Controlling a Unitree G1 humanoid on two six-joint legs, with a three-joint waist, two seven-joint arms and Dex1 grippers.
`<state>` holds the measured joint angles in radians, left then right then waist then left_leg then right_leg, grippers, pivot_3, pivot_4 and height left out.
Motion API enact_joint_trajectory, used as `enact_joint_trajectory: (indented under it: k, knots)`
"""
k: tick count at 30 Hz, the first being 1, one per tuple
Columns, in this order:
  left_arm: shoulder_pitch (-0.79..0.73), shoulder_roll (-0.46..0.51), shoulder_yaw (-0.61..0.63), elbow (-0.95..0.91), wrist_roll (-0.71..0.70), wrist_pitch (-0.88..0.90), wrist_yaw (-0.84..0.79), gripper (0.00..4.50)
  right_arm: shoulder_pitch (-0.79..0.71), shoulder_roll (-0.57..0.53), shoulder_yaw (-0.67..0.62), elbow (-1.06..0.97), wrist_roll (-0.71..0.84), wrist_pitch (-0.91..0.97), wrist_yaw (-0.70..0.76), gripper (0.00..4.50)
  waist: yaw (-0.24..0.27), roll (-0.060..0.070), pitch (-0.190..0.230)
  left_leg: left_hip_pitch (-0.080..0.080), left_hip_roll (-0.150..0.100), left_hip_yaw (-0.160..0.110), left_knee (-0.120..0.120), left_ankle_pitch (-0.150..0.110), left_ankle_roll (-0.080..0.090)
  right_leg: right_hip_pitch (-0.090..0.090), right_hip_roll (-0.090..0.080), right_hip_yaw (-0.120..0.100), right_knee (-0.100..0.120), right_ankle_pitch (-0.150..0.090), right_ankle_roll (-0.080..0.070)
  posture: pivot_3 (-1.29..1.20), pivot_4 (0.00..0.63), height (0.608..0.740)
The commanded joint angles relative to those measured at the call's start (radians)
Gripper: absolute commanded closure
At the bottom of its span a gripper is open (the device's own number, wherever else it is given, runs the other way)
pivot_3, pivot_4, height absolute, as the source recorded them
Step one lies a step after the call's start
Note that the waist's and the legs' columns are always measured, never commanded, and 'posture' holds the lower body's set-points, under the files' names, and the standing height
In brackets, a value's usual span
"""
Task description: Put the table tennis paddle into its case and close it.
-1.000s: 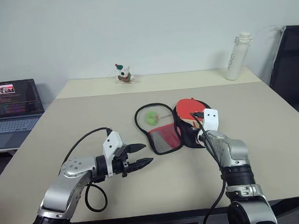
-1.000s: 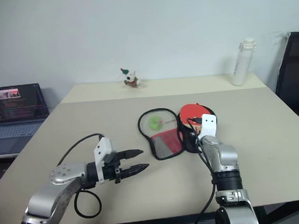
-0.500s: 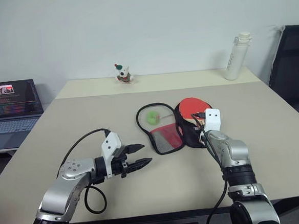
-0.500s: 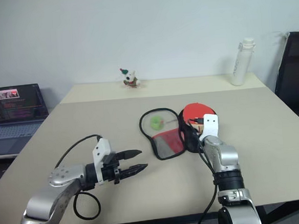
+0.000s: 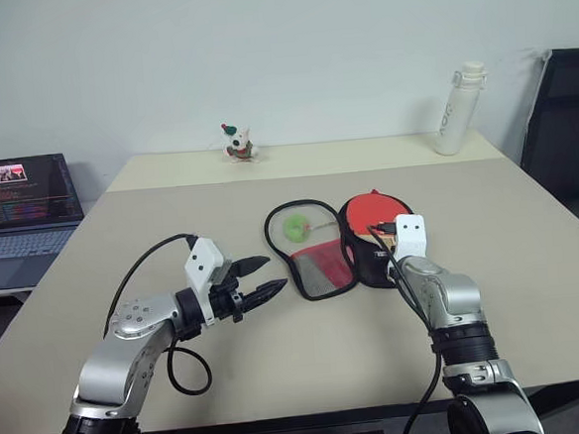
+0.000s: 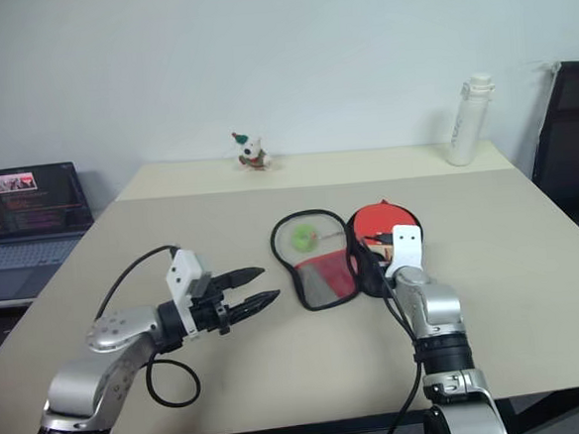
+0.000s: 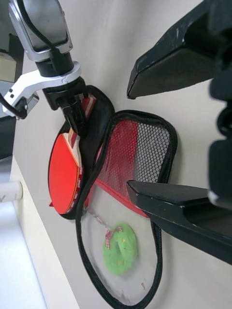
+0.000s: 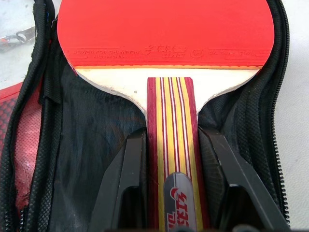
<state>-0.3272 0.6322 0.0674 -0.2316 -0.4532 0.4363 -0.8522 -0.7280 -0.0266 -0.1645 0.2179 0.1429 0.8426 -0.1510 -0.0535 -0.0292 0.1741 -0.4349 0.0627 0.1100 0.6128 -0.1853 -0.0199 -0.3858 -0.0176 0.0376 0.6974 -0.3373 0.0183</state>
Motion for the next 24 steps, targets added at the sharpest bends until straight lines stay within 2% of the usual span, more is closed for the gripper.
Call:
enact_joint_trajectory:
  k: [1, 5, 10, 16, 24]
  knots:
    - [-0.012, -0.001, 0.02, -0.041, -0.014, 0.002, 0.015, 1.56, 0.001, 0.006, -0.01, -0.066, 0.011, 0.005, 0.001, 3.01, 0.0, 0.0, 0.0, 0.0, 0.0, 0.0, 0.0, 0.0, 0.0, 0.0, 0.0, 0.0, 0.0, 0.0, 0.0, 0.0, 0.15, 0.74]
    - [-0.008, -0.006, 0.021, -0.043, -0.012, 0.001, 0.029, 1.56, 0.005, 0.011, -0.007, -0.084, 0.01, 0.018, -0.001, 1.81, 0.0, 0.0, 0.0, 0.0, 0.0, 0.0, 0.0, 0.0, 0.0, 0.0, 0.0, 0.0, 0.0, 0.0, 0.0, 0.0, 0.15, 0.74]
    - [0.001, -0.015, 0.022, -0.034, -0.007, -0.012, 0.04, 1.56, 0.01, 0.005, 0.013, -0.14, 0.013, 0.046, 0.023, 0.03, 0.0, 0.0, 0.0, 0.0, 0.0, 0.0, 0.0, 0.0, 0.0, 0.0, 0.0, 0.0, 0.001, 0.0, 0.0, 0.0, 0.15, 0.74]
    - [0.002, -0.028, 0.029, 0.006, 0.01, -0.047, 0.049, 1.56, 0.006, -0.055, 0.034, -0.307, 0.054, 0.14, 0.126, 0.03, 0.001, 0.0, 0.0, 0.0, 0.0, 0.0, 0.0, 0.0, 0.0, 0.0, 0.0, 0.0, 0.0, 0.0, 0.0, 0.0, 0.15, 0.74]
    - [-0.035, -0.045, 0.005, 0.111, 0.061, -0.105, 0.05, 1.56, 0.008, -0.22, 0.049, -0.431, 0.156, 0.215, 0.344, 0.03, 0.004, -0.001, -0.001, 0.0, 0.0, 0.0, 0.0, 0.0, 0.0, 0.0, 0.0, 0.0, 0.0, 0.0, 0.0, 0.0, 0.15, 0.74]
